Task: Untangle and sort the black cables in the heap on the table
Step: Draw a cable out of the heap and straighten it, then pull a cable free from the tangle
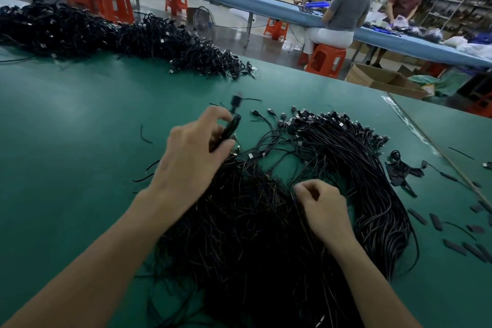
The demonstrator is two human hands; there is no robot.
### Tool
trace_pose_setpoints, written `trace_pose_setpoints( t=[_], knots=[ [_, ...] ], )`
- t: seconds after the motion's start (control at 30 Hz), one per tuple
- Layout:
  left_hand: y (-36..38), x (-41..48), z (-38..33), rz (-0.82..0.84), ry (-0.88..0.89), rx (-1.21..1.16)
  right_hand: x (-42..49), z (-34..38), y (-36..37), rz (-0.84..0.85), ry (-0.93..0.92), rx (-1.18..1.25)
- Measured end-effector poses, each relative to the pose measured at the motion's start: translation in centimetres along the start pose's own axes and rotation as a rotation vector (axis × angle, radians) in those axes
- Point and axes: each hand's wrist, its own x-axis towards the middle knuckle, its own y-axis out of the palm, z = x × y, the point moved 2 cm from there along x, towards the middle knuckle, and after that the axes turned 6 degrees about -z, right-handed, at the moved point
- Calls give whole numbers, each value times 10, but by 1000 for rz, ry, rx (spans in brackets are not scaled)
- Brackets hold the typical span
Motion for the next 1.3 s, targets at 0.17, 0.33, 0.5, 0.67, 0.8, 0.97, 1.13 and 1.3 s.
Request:
trace_pose_setpoints(
  t=[0.17,0.33,0.5,0.67,0.8,0.97,1.13,1.3],
  knots=[
    [11,17,32,110,-166,315,27,-41,11,81,177,-361],
    [20,12,46,134,-226,430,36,-45,18,23,233,-502],
    [14,10,46,208,-233,364,44,-44,23,45,212,-529],
    [7,6,17,-29,24,328,41,-11,11,-87,211,-30],
    [13,-2,-19,1,227,106,31,27,-11,-129,54,-26],
    [38,-19,-27,291,9,-155,-6,76,-28,-17,-308,-69],
    [55,-25,-14,386,-75,-250,-48,100,-30,462,-501,298],
    [44,-12,-9,4,-248,-320,-43,80,-49,259,-452,338]
  ],
)
